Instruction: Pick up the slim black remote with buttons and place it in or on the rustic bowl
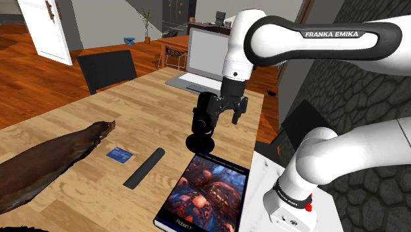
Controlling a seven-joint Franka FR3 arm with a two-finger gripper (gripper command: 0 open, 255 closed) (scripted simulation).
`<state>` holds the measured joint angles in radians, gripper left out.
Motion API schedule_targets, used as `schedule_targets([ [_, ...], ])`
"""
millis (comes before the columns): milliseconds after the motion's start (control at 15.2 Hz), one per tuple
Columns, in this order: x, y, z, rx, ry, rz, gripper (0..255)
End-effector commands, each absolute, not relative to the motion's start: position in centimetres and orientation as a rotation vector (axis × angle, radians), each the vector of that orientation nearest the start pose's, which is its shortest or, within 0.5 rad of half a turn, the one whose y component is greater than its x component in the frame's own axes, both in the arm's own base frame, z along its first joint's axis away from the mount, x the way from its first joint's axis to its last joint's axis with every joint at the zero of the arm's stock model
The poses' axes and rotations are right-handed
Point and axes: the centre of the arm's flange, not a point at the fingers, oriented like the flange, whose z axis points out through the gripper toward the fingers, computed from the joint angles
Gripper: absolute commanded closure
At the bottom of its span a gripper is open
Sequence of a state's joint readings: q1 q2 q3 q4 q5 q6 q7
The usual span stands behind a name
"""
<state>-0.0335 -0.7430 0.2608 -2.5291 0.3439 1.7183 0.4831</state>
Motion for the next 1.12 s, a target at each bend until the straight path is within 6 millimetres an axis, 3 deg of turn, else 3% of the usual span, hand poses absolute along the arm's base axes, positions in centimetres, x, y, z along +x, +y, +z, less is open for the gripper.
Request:
schedule_targets([
  [0,31.7,13.3,48.6,-2.916,0.709,0.195,0],
  [528,35.8,21.1,43.5,-2.763,1.133,0.215,0],
  [1056,41.8,27.3,38.4,-2.552,1.531,0.231,0],
])
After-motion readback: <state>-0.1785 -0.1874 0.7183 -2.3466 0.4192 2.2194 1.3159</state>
